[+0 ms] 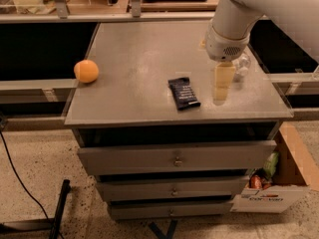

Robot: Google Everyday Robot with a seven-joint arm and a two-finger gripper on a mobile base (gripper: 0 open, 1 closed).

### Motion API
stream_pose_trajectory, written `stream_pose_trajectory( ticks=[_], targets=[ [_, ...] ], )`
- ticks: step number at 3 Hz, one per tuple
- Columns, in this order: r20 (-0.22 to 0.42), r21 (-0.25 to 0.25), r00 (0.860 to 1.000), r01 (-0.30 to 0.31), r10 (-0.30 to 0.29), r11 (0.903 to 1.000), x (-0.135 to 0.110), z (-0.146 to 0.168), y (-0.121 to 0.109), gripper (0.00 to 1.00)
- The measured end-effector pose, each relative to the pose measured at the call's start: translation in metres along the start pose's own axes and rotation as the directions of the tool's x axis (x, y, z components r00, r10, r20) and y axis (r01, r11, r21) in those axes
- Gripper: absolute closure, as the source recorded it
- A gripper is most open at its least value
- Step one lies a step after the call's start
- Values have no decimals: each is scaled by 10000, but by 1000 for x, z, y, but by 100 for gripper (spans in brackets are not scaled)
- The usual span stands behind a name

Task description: Move rxbar chocolate near green can

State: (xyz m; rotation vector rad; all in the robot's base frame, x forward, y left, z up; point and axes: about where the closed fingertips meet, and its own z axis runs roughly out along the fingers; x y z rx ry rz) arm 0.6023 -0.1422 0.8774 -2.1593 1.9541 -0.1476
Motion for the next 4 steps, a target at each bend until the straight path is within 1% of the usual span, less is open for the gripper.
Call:
stream_pose_trajectory(
  ticks=[1, 2, 4],
  targets=[
    [98, -7, 9998, -180, 180, 9998, 0, 9, -4, 0],
    [106, -222, 9995, -280, 282, 9994, -1, 23, -7, 0],
    [89, -756, 9998, -176, 183, 9970, -12, 48, -5, 0]
  ],
)
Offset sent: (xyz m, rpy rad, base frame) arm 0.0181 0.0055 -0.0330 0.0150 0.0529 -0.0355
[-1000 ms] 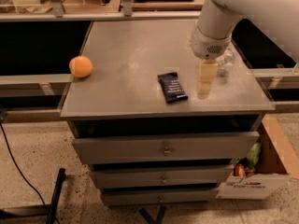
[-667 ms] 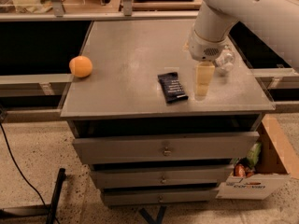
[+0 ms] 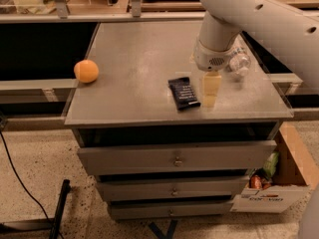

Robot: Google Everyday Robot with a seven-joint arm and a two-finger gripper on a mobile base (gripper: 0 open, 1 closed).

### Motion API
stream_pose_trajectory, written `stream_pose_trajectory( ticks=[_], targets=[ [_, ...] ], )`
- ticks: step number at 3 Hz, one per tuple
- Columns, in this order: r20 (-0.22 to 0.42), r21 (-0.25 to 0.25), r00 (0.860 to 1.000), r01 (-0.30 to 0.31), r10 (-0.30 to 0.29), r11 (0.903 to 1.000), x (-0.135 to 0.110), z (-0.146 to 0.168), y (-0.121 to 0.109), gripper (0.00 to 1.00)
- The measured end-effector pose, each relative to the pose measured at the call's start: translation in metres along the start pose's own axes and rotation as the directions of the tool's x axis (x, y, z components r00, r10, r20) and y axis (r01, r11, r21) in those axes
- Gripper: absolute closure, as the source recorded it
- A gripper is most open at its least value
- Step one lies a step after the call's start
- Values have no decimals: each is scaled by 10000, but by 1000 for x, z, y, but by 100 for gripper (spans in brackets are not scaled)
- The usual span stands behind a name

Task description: Move rxbar chocolate near green can

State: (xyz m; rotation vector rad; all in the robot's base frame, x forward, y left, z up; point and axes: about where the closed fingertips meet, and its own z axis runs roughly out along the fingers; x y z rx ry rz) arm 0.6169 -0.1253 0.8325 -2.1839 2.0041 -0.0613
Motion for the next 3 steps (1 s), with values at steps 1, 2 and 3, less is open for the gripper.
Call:
stream_pose_trajectory(
  ticks=[1, 2, 3],
  targets=[
    [-41, -148, 10000, 50, -50, 9999, -3, 6, 0, 0],
    [-207, -349, 9992, 322, -330, 9989, -23, 18, 2, 0],
    [-339, -318, 9983, 460, -470, 9984, -29, 21, 1, 0]
  ],
)
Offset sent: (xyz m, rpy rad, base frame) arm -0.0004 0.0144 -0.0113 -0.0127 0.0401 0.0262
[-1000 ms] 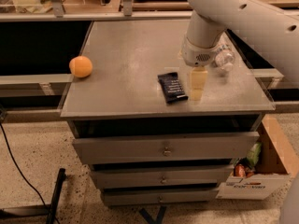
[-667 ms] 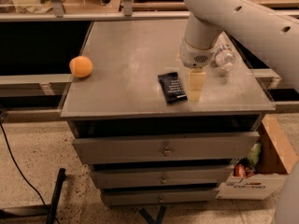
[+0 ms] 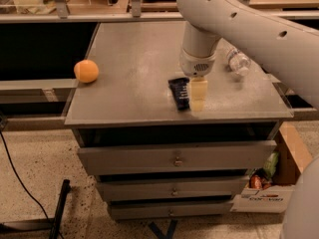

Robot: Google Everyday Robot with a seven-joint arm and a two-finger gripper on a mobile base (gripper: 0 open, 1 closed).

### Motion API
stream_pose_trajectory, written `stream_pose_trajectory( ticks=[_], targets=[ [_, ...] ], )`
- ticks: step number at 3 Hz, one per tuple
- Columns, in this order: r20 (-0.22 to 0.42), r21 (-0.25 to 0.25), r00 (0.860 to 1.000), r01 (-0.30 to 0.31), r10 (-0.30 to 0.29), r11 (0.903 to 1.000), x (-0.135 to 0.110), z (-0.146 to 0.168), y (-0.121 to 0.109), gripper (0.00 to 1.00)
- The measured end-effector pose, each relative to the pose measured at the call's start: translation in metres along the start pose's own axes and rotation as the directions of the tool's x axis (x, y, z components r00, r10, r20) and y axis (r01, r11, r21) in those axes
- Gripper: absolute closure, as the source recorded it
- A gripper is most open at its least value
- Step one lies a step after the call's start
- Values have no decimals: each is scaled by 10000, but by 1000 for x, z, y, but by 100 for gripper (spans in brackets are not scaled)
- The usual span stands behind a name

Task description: Move rxbar chocolate near green can

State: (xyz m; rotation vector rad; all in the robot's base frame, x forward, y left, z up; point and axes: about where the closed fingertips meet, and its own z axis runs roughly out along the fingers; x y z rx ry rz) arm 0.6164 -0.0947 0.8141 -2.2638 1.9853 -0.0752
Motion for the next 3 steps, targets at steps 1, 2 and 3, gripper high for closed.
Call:
stream_pose_trajectory(
  ticks=[1, 2, 3],
  targets=[
    [18, -5, 10000, -5, 5, 10000, 0, 1, 0, 0],
    [74, -37, 10000, -10, 10, 10000, -1, 3, -1, 8],
    [100, -63, 9999, 12, -11, 10000, -2, 5, 0, 12]
  ],
)
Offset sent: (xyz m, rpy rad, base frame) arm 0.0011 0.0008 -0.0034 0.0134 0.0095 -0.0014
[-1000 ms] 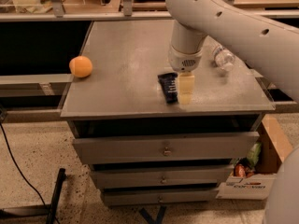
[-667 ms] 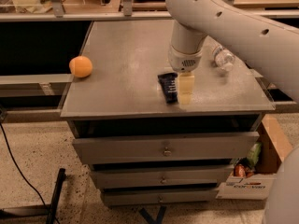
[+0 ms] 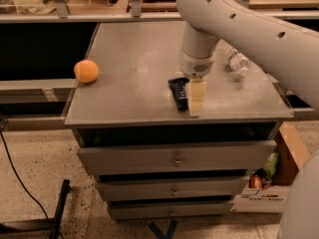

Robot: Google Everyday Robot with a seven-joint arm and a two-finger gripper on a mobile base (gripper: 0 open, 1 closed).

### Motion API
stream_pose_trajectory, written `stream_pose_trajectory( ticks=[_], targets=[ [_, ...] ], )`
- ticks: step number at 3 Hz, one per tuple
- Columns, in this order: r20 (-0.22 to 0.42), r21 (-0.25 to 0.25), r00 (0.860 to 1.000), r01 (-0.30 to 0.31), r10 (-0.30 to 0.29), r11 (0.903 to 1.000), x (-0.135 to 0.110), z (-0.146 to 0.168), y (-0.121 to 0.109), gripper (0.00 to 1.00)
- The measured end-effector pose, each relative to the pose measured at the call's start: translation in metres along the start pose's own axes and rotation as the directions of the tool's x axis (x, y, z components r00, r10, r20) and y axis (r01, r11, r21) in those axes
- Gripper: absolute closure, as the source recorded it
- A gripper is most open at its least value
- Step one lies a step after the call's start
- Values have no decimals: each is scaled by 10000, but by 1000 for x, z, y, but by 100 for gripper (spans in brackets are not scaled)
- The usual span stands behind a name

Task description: Move rxbar chocolate near green can

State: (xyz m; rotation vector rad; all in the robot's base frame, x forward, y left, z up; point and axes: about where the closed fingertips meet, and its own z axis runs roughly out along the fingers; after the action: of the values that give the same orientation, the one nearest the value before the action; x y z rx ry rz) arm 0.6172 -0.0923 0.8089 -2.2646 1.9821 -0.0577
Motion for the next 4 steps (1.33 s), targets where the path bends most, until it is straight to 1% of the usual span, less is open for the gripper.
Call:
stream_pose_trajectory(
  ticks=[1, 2, 3, 4],
  targets=[
    [8, -6, 10000, -5, 5, 10000, 0, 0, 0, 30],
    [43, -11, 10000, -23, 23, 10000, 0, -14, 0, 42],
    [90, -28, 10000, -38, 38, 10000, 0, -17, 1, 49],
    [119, -37, 9999, -59, 59, 10000, 1, -14, 2, 50]
  ],
)
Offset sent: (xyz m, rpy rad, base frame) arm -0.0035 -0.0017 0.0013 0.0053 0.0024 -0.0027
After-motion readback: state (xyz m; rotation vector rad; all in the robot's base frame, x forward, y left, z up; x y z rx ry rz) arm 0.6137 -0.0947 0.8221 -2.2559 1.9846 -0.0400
